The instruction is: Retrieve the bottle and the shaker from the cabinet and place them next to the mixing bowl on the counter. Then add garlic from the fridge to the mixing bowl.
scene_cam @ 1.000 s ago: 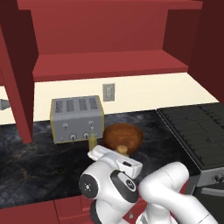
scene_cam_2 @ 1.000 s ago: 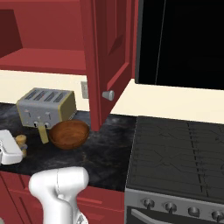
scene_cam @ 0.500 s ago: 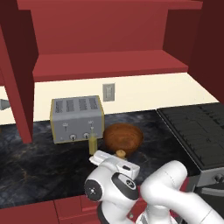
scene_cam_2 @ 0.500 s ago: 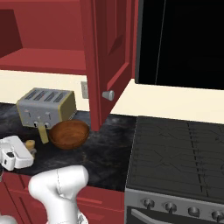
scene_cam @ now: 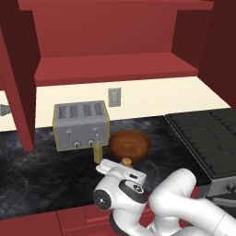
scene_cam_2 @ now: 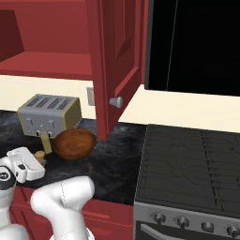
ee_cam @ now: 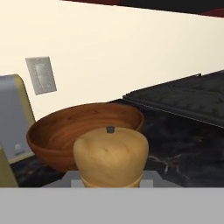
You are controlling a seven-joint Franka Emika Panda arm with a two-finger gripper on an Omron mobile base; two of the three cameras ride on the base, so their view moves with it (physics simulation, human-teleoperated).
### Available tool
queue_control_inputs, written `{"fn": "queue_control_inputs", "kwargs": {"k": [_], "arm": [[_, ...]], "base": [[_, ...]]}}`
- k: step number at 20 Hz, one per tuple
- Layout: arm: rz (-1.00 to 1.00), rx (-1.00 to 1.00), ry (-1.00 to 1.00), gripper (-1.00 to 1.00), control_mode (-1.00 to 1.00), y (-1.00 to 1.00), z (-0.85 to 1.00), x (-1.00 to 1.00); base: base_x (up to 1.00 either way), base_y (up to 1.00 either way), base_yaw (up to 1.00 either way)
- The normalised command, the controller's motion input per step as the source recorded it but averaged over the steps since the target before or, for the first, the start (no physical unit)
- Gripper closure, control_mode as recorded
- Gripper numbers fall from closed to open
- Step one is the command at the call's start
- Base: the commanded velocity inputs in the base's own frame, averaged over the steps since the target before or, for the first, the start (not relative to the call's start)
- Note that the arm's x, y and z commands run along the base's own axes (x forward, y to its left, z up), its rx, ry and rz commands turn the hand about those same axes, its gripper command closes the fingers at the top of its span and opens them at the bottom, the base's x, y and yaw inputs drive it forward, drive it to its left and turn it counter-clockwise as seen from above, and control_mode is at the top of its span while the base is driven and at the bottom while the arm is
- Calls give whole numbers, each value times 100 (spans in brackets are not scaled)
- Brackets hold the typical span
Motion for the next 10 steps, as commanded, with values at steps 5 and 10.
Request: {"fn": "queue_control_inputs", "kwargs": {"k": [5, 10], "arm": [[0, 0, -1, 100, -100, 9, -24, 33], [0, 0, -11, 100, -100, 22, -18, 19]], "base": [[0, 0, 0], [0, 0, 0]]}}
